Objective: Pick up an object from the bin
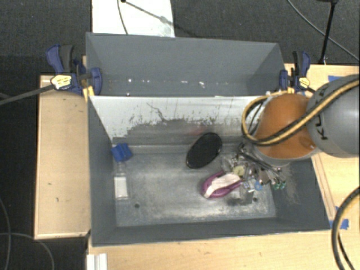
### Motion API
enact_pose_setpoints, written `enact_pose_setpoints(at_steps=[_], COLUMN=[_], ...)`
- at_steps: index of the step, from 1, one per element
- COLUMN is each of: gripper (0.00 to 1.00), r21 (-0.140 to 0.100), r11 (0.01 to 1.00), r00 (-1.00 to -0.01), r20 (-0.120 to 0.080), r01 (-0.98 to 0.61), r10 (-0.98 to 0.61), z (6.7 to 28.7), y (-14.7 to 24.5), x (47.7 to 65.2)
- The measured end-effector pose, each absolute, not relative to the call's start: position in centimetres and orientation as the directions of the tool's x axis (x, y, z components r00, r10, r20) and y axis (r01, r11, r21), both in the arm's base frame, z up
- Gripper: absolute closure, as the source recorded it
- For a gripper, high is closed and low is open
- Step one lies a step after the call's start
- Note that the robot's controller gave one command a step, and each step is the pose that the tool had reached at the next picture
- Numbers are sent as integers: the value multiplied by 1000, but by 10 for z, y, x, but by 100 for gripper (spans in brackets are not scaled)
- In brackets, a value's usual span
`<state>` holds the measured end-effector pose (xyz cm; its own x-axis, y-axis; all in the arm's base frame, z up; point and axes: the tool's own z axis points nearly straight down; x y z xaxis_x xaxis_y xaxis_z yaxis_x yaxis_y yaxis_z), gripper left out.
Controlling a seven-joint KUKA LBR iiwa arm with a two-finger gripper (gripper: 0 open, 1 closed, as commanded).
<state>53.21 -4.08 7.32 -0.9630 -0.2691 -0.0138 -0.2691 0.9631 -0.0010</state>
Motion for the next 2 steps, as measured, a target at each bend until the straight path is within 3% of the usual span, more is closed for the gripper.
enact_pose_setpoints(at_steps=[1,2], gripper=[0,100], r21=[-1,-3], r11=[963,963], r00=[-963,-962], r20=[-18,-23], r01=[-270,-271], r10=[-270,-271], z=[75,77], y=[-40,-40], x=[533,535])
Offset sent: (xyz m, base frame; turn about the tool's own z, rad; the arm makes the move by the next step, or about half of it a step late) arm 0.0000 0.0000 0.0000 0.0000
